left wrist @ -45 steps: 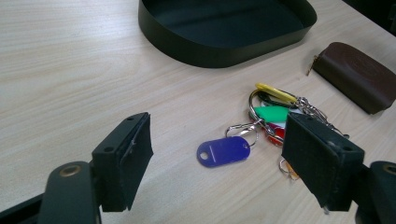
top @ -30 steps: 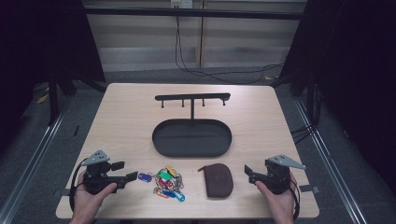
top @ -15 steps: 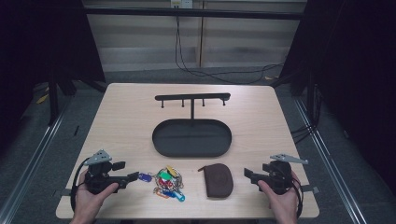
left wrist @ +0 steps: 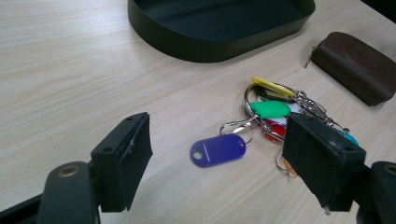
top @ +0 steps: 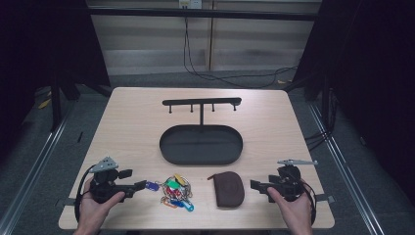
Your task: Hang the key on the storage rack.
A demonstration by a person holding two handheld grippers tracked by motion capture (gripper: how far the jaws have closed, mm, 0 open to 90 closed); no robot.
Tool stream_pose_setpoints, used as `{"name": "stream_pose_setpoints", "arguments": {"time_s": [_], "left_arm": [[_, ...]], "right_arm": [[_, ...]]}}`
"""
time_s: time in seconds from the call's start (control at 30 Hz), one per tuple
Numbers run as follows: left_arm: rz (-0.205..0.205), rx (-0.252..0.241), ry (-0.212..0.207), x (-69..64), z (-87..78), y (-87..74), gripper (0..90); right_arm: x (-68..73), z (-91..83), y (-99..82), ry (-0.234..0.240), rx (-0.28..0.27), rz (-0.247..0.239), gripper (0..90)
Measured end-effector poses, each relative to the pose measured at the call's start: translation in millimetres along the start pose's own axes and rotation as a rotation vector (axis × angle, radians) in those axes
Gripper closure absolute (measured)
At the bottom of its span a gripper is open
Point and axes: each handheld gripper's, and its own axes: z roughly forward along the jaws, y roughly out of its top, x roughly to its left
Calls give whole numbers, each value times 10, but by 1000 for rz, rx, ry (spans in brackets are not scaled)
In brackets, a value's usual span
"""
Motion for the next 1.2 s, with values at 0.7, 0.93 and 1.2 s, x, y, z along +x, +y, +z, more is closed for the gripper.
{"name": "stream_pose_setpoints", "arguments": {"time_s": [0.7, 0.93, 1.2], "left_arm": [[14, 14, -8, -35, 0, -9, 237], [16, 16, -9, -30, 3, -5, 237], [14, 18, -7, -36, -3, -10, 240]], "right_arm": [[350, 255, 269, 23, 280, -97, 165], [396, 390, 330, 14, 356, -100, 170], [431, 543, 391, 11, 434, -28, 209]]}}
